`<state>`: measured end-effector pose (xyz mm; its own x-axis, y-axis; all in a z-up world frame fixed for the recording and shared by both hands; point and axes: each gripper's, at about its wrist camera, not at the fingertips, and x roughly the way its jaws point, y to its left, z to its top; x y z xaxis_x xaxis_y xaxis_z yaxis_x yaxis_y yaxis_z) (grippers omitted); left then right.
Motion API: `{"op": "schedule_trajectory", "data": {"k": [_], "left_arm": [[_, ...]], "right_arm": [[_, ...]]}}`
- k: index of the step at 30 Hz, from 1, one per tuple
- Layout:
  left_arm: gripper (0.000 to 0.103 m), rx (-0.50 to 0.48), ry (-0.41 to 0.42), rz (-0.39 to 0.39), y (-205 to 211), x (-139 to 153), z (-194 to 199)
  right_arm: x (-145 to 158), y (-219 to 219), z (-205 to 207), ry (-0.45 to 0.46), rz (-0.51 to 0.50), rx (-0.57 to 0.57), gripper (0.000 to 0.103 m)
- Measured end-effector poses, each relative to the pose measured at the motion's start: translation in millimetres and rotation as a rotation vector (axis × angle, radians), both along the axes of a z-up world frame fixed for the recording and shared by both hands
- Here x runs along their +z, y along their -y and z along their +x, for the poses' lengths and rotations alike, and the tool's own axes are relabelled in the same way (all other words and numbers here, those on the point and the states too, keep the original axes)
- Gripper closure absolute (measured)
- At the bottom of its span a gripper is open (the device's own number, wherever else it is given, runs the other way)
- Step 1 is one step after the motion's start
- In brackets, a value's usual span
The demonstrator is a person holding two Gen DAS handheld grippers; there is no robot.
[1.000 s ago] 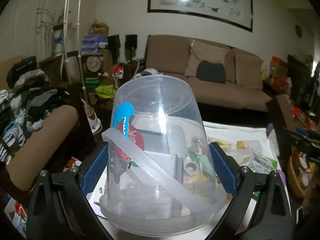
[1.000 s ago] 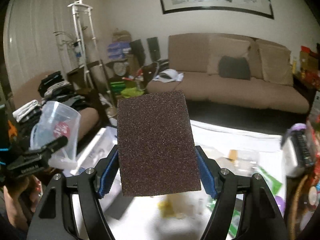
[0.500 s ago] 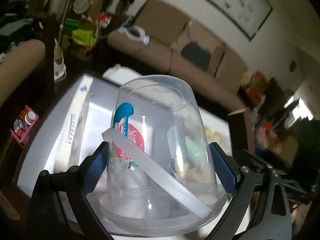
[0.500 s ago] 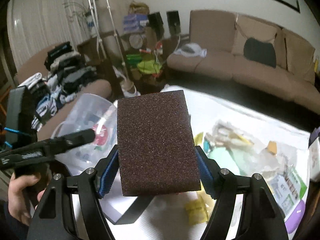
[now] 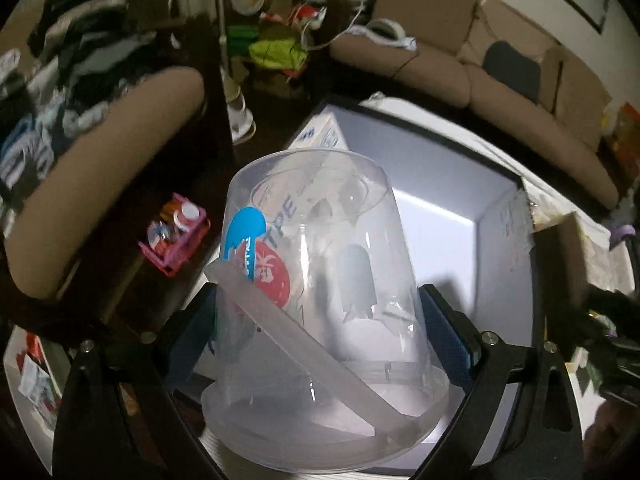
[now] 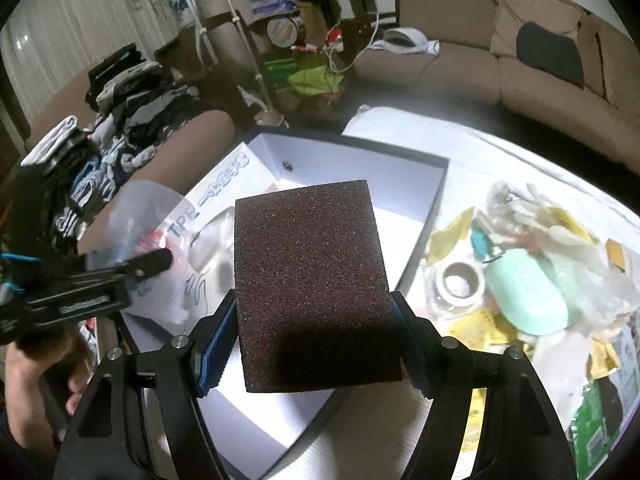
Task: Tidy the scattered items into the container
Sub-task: 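Place the clear cup into the black box with left while right places the sponge beside it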
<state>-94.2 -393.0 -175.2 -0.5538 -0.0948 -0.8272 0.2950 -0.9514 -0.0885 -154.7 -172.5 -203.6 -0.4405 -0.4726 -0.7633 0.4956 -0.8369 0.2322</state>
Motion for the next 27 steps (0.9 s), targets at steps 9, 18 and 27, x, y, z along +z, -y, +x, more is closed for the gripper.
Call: {"op": "schedule_trajectory", "data": {"k": [9,18,27], "left_arm": [[0.007,-0.048,0.01,-0.012,-21.8,1.4,-9.1],[0.006,-0.054,0.063,-0.047,-23.0,-7.2,-24.0],[0.002,-0.044,0.076,0.033,-19.2,-9.5,-27.1]], "right_arm": [[-2.9,18.4,-10.6,0.028,0.015,-0.001,0.028],[-13.5,26.4,-47.7,0.072,0.038,-0.057,0.028],[-16.9,11.8,-56.5,0.129,-0.041,-0.048,0.01]]}}
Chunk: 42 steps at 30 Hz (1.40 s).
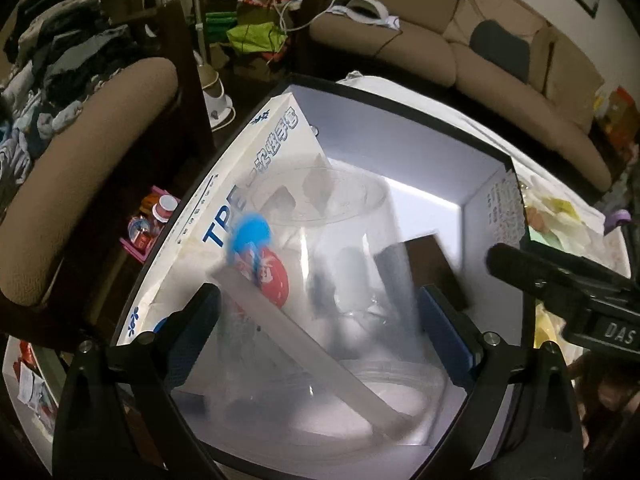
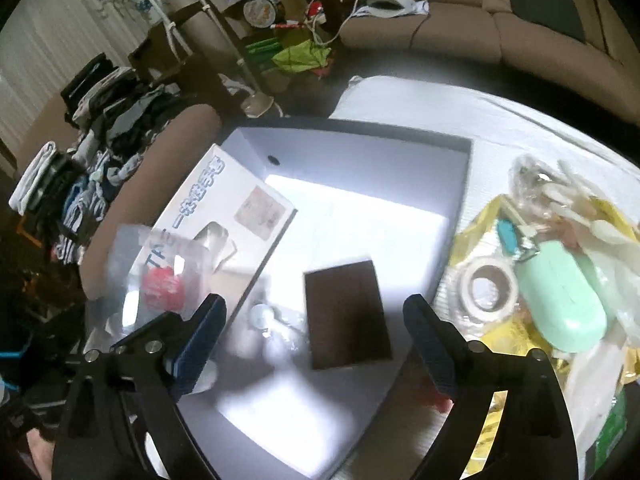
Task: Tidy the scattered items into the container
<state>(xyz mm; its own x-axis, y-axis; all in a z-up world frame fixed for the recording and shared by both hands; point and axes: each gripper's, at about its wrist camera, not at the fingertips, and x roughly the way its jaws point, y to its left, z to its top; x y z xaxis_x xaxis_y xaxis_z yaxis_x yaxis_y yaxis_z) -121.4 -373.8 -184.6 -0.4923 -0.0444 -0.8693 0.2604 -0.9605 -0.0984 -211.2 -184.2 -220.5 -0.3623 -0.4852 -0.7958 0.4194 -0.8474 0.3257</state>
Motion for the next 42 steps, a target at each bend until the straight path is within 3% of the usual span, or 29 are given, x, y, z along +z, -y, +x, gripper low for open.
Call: {"op": "schedule_trajectory", "data": {"k": [6,8,13,17,21,24,28,30,32,35,39,41,42], "left_arm": [[0.0,-0.011,-0.086,-0.019,-14.7,22.6,4.0],[0.0,-0.009,-0.114,-0.012,-21.0,31.7,7.0],[0.0,-0.204,-0.188,0.058,-72.9,58.2,17.1],[0.0,-0.263,-0.159,0.053,-128.8,55.3,8.6],[0.0,-0.405,-0.099,0.146,-204.0,37.9,-3.5],[0.0,-0.457,-0.053,0.131,-250.3,16.7,-7.5],[0.001,-0.424,0.034,0.14,-280.0,-24.5,-8.5],[0.002,-0.417,0.067,0.083,-297.8,-40.6,-6.7],[0.002,-0.422,0.067,0.031,-315.1,-49.6,-8.7],[0.001,-0.445,0.039,0.038,-333.8,-60.8,-12.2],[0.0,-0.432,0.048,-0.002,-348.9,-84.1,-25.3],[0.001,-0.44,0.031,0.023,-351.4,-84.7,-28.5],[0.013,-0.45,0.019,0.057,-352.6,-82.4,-28.9]], "right_arm": [[44.0,-71.6,17.8,-0.123,-0.116,-0.063,0.01],[62.8,-106.2,30.6,-0.185,-0.112,-0.082,0.01],[76.8,-205.4,79.2,-0.28,-0.035,-0.192,0.008],[65.6,-295.1,110.0,-0.252,-0.004,-0.344,0.008],[73.1,-352.3,135.2,-0.29,-0.046,-0.418,0.008],[76.1,-375.6,139.7,-0.304,-0.046,-0.46,0.008],[70.0,-395.8,132.1,-0.263,-0.095,-0.453,0.008],[70.8,-394.7,130.5,-0.26,-0.078,-0.431,0.008],[70.7,-390.7,132.0,-0.259,-0.057,-0.4,0.008],[70.1,-388.4,137.1,-0.262,-0.029,-0.366,0.008],[60.7,-392.9,130.2,-0.207,-0.087,-0.359,0.008],[57.1,-388.2,128.0,-0.209,-0.059,-0.337,0.008],[54.4,-385.7,126.5,-0.209,-0.039,-0.326,0.008]]}}
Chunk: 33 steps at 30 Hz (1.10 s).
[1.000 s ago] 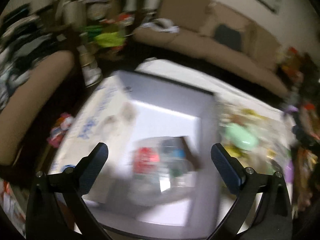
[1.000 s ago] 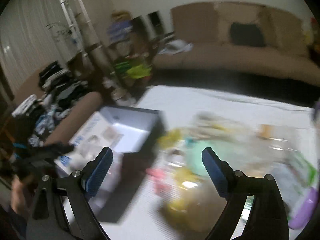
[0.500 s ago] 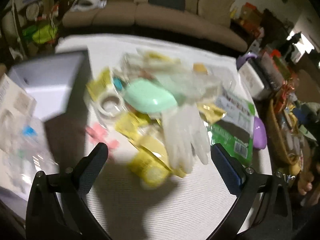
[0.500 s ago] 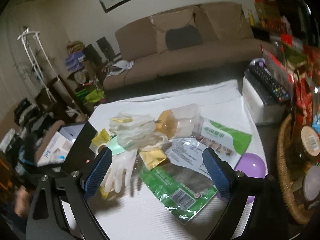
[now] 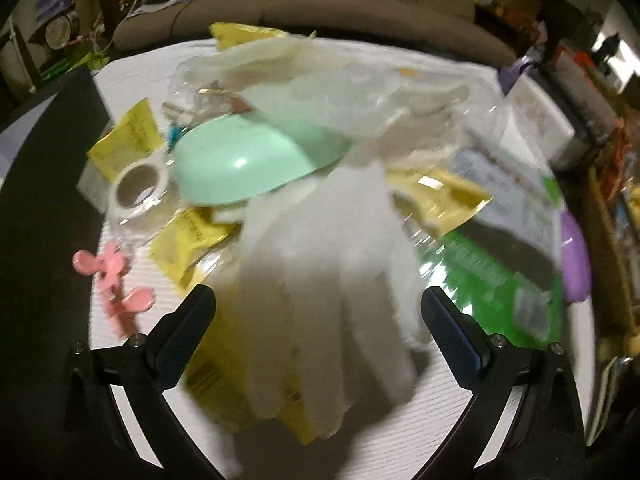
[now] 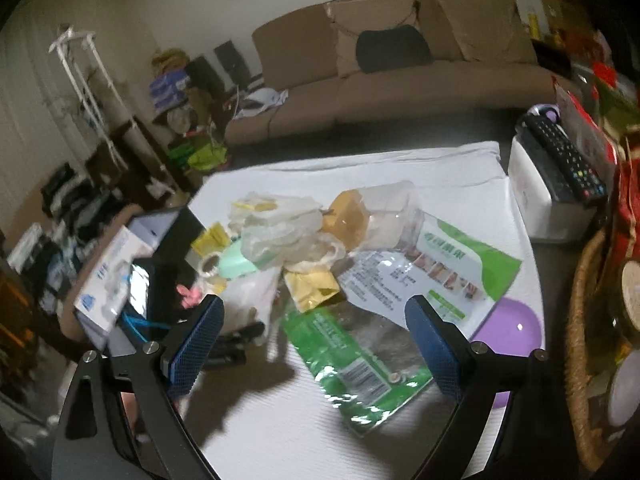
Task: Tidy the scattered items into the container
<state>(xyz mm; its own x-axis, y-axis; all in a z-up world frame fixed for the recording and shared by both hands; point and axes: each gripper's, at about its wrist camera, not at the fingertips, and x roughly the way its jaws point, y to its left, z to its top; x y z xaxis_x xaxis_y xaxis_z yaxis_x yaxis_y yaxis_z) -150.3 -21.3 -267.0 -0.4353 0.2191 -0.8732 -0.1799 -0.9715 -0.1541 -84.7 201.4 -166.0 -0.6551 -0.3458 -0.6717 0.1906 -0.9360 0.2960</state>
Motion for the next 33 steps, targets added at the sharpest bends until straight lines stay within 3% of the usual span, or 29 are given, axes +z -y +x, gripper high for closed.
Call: {"op": "schedule_trajectory", "data": {"k": [1,3,6,9,11,14,18,22,26,30,31,33], "left_arm": [[0.023,-0.01,0.0,0.039,0.1,3.0,0.0],[0.072,-0.01,0.008,0.056,1.9,8.7,0.6],[0.092,-0.027,0.006,0.098,8.4,13.7,4.0],[0.095,-0.043,-0.012,0.114,11.4,26.2,8.4],[0.095,-0.052,-0.054,0.167,16.7,50.3,15.9],[0.095,-0.073,-0.177,0.247,19.8,103.6,35.7],[0.095,-0.107,-0.389,0.258,20.8,187.9,75.9],[0.095,-0.094,-0.498,0.254,30.6,236.9,103.1],[0.094,-0.073,-0.531,0.187,41.5,250.5,116.2],[0.093,-0.035,-0.551,0.207,68.4,268.0,130.1],[0.091,-0.042,-0.543,0.201,72.5,272.3,131.1],[0.072,-0.056,-0.521,0.125,73.8,269.9,127.9]], "right_arm": [[-2.1,1.1,-1.2,0.008,0.005,0.006,0.008],[-4.9,0.7,-1.8,0.026,-0.013,0.015,0.008],[0.6,1.2,4.2,0.009,-0.009,0.024,0.008],[6.3,-0.9,9.0,-0.001,-0.015,0.025,0.008],[7.6,-3.5,9.5,0.001,-0.017,0.019,0.008],[8.2,-8.7,9.1,0.003,-0.022,-0.003,0.008],[6.2,-17.8,8.2,0.022,-0.087,-0.032,0.008],[7.1,-17.3,12.3,0.023,-0.083,-0.035,0.008],[6.3,-15.7,15.3,0.027,-0.076,-0.032,0.008],[0.3,-17.9,13.3,0.049,-0.076,-0.049,0.008],[-0.8,-18.3,12.6,0.055,-0.081,-0.055,0.008],[-4.5,-18.1,10.4,0.067,-0.096,-0.058,0.008]]}}
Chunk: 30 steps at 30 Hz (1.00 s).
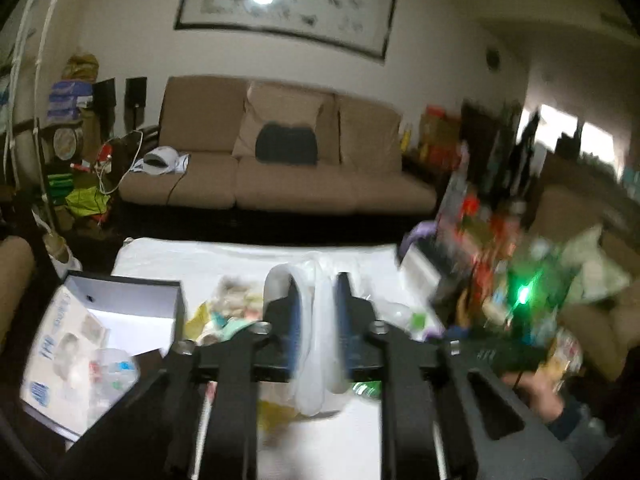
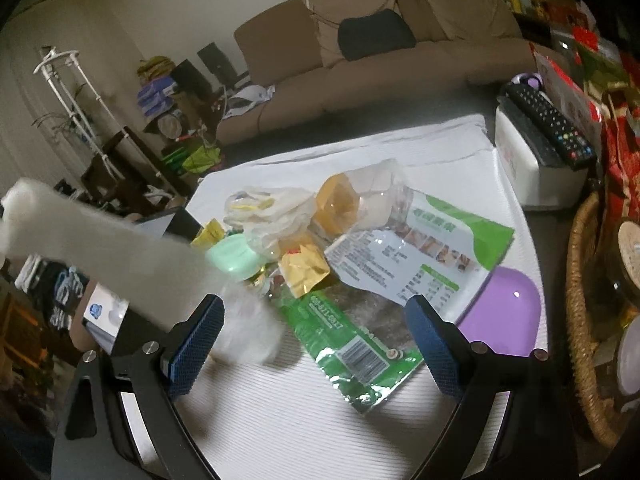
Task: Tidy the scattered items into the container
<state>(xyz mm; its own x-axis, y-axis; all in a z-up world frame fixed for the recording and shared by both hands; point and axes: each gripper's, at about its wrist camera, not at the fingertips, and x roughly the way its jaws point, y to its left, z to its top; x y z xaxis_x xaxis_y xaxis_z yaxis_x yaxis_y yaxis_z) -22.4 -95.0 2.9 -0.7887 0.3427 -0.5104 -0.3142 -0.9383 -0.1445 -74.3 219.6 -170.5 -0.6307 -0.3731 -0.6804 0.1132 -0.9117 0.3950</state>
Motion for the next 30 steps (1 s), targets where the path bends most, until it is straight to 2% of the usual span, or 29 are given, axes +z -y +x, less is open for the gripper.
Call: {"op": "schedule_trajectory", "data": {"k": [1,3,6,8,10,11,13,16,19,21,23,25,26,29,30], "left_arm": [[0.068,0.018,-0.001,-0.024,-0.2,-7.5,-5.0],[0.069,0.053,0.063,-0.051,1.5,-38.9,-26.1],[0.069,0.062,0.252,-0.067,1.9,-106.4,-69.2],[0.06,0.044,0.385,-0.094,-2.7,-150.3,-90.4],[0.03,0.078,0.453,-0.168,-9.3,-181.9,-100.1],[0.005,0.102,0.512,-0.222,-14.9,-200.6,-105.3],[0.006,0.117,0.603,-0.278,-19.2,-230.7,-107.0],[0.005,0.084,0.696,-0.238,-22.8,-259.9,-101.7],[0.001,0.109,0.694,-0.183,-21.4,-266.5,-97.4],[0.0,0.149,0.7,-0.092,-16.1,-270.9,-98.1],[0.0,0.169,0.746,0.025,-11.0,-285.4,-98.9],[0.0,0.177,0.778,0.037,-11.9,-302.9,-101.2],[0.0,0.18,0.766,0.021,-14.2,-306.1,-100.8],[0.001,0.192,0.74,0.016,-16.8,-302.3,-96.3],[0.01,0.179,0.73,0.021,-16.6,-300.4,-95.0]], "right_arm": [[-2.4,1.1,-1.3,0.007,-0.003,0.001,0.008],[-9.6,5.2,-4.9,0.03,0.005,0.005,0.008],[-18.5,11.9,-8.6,0.058,0.019,0.021,0.008],[-20.8,15.7,-9.7,0.064,0.027,0.035,0.008],[-22.2,19.1,-10.5,0.066,0.041,0.047,0.008],[-22.8,20.7,-11.0,0.066,0.049,0.05,0.008],[-24.4,22.0,-12.8,0.071,0.057,0.052,0.008],[-27.0,23.1,-15.0,0.079,0.051,0.064,0.008],[-27.7,25.3,-16.6,0.084,0.057,0.07,0.008],[-27.3,25.9,-16.0,0.085,0.049,0.074,0.008],[-27.3,26.9,-15.2,0.085,0.046,0.076,0.008],[-27.5,28.8,-14.2,0.087,0.049,0.082,0.008],[-27.5,30.0,-13.9,0.089,0.05,0.086,0.008],[-28.4,32.2,-14.2,0.095,0.033,0.105,0.008],[-28.5,32.5,-14.0,0.094,0.033,0.107,0.008]]}}
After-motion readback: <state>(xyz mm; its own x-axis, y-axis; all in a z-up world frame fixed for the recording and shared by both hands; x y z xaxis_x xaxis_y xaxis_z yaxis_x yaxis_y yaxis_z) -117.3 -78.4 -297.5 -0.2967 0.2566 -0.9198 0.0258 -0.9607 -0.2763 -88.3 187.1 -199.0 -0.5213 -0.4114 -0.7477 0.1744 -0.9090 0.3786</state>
